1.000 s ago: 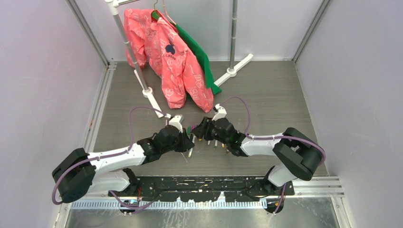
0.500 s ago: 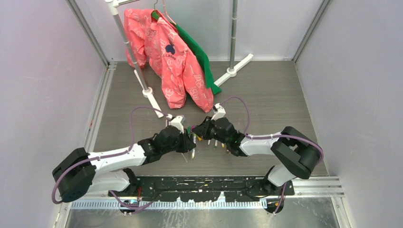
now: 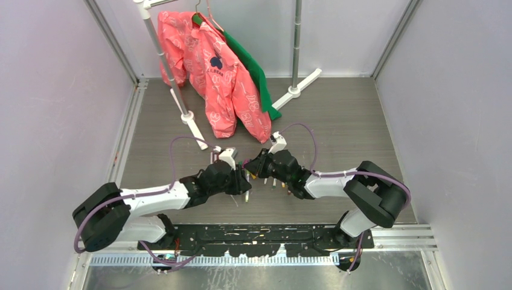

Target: Open the pen caps

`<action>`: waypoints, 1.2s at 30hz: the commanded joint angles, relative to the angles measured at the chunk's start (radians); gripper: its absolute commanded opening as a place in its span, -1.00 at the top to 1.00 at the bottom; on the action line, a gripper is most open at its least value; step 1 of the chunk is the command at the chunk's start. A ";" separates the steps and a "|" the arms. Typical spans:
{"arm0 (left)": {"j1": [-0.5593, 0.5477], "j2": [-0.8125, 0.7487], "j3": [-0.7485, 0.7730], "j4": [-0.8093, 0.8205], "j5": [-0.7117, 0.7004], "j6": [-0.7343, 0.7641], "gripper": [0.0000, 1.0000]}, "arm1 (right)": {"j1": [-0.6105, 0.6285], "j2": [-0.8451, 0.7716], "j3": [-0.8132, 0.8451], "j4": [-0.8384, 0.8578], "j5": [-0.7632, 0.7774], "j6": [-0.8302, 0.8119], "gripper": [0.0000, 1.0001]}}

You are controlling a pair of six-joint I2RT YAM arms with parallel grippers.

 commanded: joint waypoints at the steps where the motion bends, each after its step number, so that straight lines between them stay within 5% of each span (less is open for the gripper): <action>1: -0.004 0.024 0.028 0.079 0.014 -0.004 0.41 | -0.001 -0.009 -0.005 0.062 -0.011 0.004 0.98; 7: -0.004 0.061 0.015 0.137 0.044 -0.017 1.00 | -0.002 -0.001 -0.005 0.083 -0.013 0.022 0.98; 15: -0.004 0.045 -0.018 0.150 0.056 -0.023 1.00 | -0.048 -0.052 -0.021 0.095 -0.013 -0.018 0.98; 36: -0.004 -0.016 -0.092 0.245 0.227 -0.005 1.00 | -0.312 -0.069 -0.026 0.353 -0.332 -0.023 0.98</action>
